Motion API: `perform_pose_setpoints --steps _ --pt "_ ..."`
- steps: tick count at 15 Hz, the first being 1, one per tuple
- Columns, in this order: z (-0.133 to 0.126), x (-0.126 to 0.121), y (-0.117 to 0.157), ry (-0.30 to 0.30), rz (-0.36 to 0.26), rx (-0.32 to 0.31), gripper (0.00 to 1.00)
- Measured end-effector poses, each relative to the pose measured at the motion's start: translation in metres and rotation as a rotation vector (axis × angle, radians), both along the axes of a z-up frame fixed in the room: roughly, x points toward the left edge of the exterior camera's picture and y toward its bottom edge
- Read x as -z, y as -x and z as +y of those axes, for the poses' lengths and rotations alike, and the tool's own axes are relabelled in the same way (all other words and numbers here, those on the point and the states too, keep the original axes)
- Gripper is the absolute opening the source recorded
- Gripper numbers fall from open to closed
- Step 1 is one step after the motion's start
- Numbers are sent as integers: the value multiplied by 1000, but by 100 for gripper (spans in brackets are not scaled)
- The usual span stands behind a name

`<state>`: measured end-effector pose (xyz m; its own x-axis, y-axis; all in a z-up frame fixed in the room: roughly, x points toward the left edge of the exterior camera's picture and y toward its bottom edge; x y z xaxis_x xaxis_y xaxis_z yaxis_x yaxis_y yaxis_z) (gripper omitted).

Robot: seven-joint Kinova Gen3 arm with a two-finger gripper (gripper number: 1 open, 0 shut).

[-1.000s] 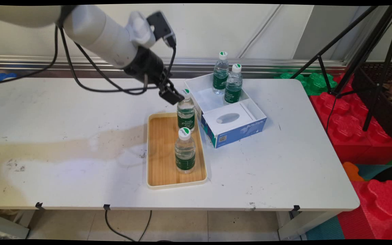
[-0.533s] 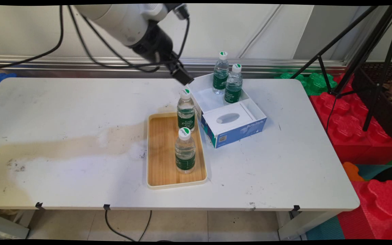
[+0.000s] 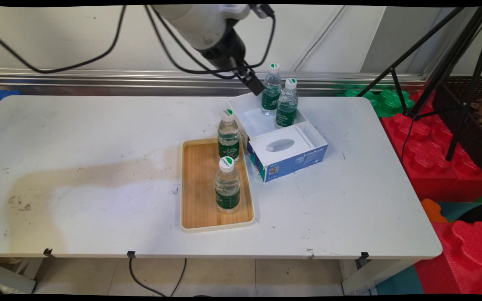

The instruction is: Pick up the green bottle from the white box

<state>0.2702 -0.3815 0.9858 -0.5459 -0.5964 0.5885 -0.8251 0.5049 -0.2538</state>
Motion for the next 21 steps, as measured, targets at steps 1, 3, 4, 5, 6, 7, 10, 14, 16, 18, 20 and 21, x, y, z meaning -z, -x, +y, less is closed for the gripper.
perform_pose_setpoints --steps 1,3,4,5,6,7,10,14,16,18,20,21 --pt "-8 4 5 -3 0 -8 100" --pt "-27 17 16 -9 1 -26 100" --pt "-37 24 22 -11 3 -33 100" --pt "-45 30 27 -13 5 -37 100" --pt "-51 35 30 -14 5 -40 100" --pt "-60 42 34 -16 8 -44 100" --pt "-79 58 45 -22 11 -48 100" --pt "-107 84 59 -32 15 -49 100" --pt "-121 97 66 -36 15 -45 100" --pt "-130 107 71 -37 17 -41 100" --pt "-141 118 77 -35 22 -34 100" --pt "-145 122 79 -35 24 -32 100"
